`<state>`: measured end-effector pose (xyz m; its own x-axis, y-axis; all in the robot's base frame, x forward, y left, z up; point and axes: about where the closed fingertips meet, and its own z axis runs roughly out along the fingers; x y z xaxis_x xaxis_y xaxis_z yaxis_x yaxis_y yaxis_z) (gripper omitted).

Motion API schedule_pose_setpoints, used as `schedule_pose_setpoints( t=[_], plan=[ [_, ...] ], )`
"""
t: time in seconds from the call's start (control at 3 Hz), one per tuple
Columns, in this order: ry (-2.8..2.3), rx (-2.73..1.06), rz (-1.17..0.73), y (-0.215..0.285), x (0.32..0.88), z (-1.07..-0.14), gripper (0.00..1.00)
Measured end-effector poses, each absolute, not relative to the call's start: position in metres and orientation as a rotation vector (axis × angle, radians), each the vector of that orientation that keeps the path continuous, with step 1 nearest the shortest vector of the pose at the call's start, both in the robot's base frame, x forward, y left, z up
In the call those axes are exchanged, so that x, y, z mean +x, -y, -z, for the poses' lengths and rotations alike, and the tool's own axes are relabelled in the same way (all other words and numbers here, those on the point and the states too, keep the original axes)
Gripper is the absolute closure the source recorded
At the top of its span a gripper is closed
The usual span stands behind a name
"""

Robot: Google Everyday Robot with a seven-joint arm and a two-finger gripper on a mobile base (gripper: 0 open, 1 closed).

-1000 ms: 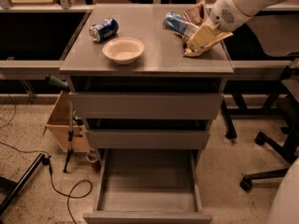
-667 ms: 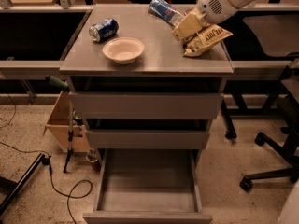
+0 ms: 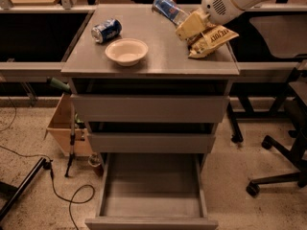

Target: Pick redbull can from bottom drawer and place on counter

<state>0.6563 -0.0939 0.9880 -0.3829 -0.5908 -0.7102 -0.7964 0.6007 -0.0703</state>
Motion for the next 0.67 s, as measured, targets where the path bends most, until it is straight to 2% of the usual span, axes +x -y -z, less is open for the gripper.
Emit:
schedule_pose_setpoints(
  t=[0.67],
  plan=[
    [-2.063, -0.898, -0.385, 0.036, 0.695, -0.984, 1.0]
  ],
)
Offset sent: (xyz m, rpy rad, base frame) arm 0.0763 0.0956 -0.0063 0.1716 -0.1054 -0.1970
